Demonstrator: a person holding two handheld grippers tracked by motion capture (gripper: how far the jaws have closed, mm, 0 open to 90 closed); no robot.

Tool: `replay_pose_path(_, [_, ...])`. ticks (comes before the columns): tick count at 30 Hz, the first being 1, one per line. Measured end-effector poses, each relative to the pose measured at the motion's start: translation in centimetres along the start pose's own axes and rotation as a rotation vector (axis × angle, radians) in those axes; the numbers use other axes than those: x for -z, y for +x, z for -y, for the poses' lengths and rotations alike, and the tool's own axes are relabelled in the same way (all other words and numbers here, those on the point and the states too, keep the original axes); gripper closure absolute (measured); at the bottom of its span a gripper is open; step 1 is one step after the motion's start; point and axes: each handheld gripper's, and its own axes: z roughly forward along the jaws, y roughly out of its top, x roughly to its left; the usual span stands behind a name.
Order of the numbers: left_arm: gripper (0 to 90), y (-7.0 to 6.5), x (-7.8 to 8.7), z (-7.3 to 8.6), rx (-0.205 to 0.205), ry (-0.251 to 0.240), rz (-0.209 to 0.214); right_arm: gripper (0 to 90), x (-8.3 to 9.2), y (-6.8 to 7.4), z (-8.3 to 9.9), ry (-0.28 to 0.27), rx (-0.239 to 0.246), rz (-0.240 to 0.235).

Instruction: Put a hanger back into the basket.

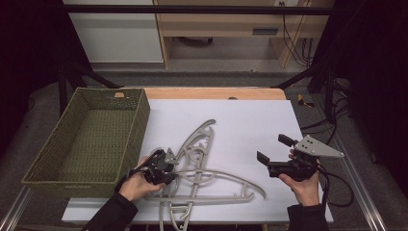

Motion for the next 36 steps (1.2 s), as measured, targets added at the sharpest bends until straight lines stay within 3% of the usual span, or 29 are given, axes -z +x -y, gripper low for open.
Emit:
replay_pose_path(2, [72.5,0.0,0.0,0.0,0.001,0.001,0.000,3.5,0.0,0.0,0.0,0.000,-0.002,0.003])
replay_pose_path(3, [72.8,0.1,0.1,0.0,-0.023,0.021,-0.002,3.5,0.0,0.0,0.0,0.001,-0.003,0.002])
replay_pose_path(12, [80.8,-0.4,0.5,-0.1,-0.031,0.032,0.010,3.5,0.0,0.0,0.0,0.001,0.002,0.002])
replay_pose_path(16, [80.9,-0.7,0.6,-0.3,-0.038,0.059,0.002,3.5,0.0,0.0,0.0,-0.003,-0.003,0.005])
replay_pose_path(18, [80.3,-0.7,0.6,-0.4,-0.018,0.034,0.009,3.5,0.1,0.0,0.0,-0.005,0.000,0.005])
replay_pose_path(20, [72.8,-0.7,0.6,-0.7,0.001,0.007,0.035,3.5,0.1,0.0,0.0,-0.003,-0.002,0.006])
replay_pose_path(27, [71.5,-1.2,-0.5,-1.2,-0.017,0.017,0.019,3.5,-0.1,0.0,0.0,-0.001,-0.004,0.000])
replay_pose_path(32, [79.4,-1.5,-0.7,-1.3,-0.007,0.022,-0.020,3.5,-0.1,0.1,0.0,0.000,-0.002,-0.002])
replay_pose_path(36, [80.5,-1.7,-0.6,-1.4,-0.015,0.028,-0.032,3.5,-0.1,0.1,0.0,0.001,-0.003,-0.002])
